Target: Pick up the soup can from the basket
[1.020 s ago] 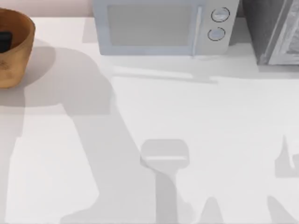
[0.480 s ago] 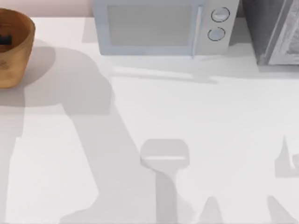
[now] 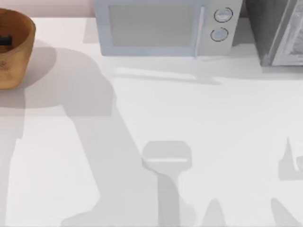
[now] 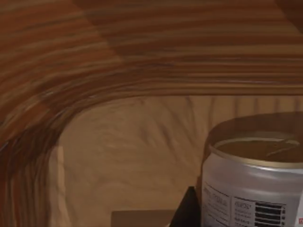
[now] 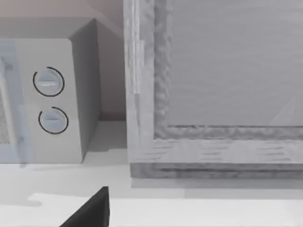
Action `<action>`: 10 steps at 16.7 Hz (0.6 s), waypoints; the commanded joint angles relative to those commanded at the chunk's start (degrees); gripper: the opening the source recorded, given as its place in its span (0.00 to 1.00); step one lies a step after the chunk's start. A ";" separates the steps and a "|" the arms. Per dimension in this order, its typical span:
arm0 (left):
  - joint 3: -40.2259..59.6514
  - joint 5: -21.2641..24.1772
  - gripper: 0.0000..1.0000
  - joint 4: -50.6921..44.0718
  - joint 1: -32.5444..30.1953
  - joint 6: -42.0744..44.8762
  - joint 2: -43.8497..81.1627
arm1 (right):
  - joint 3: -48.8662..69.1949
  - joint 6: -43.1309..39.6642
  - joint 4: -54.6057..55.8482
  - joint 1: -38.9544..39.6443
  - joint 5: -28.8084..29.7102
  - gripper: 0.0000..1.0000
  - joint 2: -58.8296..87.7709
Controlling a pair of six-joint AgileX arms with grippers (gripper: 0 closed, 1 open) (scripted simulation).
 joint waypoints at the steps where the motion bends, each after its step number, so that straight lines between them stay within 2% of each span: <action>1: 0.00 0.00 0.00 0.00 0.00 0.00 0.00 | 0.00 0.00 0.00 0.00 0.00 1.00 0.00; 6: -1.38 -0.87 0.00 1.19 0.33 -0.44 -3.78 | 0.00 0.00 0.00 0.00 0.00 1.00 0.00; 10: -10.94 -2.89 0.00 8.41 0.22 -2.33 -14.28 | 0.00 0.00 0.00 0.00 0.00 1.00 0.00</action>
